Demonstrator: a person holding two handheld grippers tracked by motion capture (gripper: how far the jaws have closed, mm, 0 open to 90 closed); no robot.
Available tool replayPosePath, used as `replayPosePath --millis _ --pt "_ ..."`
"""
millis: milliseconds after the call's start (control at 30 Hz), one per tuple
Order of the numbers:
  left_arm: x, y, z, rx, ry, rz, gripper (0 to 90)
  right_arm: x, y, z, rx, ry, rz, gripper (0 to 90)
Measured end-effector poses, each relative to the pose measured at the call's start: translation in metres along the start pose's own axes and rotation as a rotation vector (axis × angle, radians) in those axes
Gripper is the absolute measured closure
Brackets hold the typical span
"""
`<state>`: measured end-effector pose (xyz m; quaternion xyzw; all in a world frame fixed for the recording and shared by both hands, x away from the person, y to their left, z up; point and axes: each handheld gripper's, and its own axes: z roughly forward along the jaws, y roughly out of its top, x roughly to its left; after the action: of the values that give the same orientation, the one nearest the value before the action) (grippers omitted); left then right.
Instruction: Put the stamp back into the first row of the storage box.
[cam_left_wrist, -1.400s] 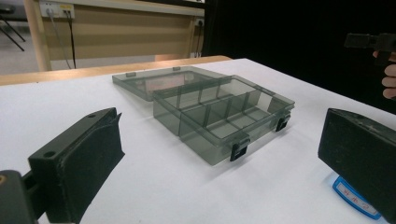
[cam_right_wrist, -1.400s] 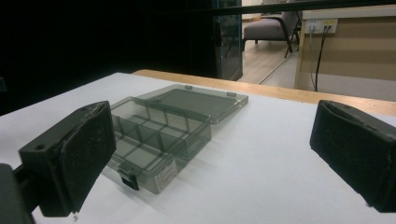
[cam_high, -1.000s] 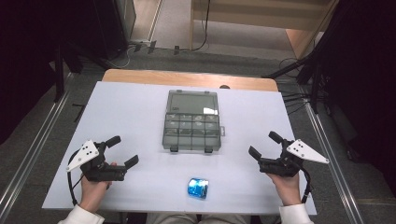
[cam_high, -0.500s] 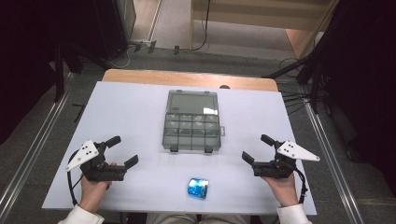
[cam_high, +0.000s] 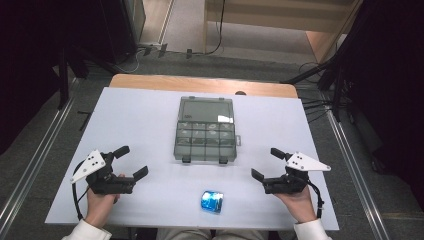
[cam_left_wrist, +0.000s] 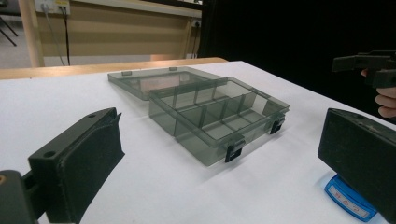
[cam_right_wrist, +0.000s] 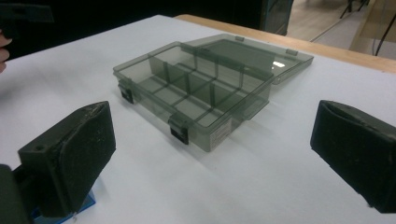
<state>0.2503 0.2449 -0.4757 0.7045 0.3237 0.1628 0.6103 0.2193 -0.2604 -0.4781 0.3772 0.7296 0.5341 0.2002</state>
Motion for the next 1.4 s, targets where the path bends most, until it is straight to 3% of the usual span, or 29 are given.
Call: replayPosePath --millis 333,633,1400 --pt "0.000 0.000 0.000 0.000 -0.001 -0.003 0.0 0.016 -0.002 0.015 0.142 0.038 -0.101 0.8" --pt "0.000 0.000 0.001 0.004 -0.006 -0.001 0.0 0.031 -0.002 0.029 0.277 0.118 -0.165 0.9" --pt "0.001 -0.001 0.002 0.016 -0.001 0.002 0.0 0.052 0.011 0.045 0.403 0.197 -0.211 1.0"
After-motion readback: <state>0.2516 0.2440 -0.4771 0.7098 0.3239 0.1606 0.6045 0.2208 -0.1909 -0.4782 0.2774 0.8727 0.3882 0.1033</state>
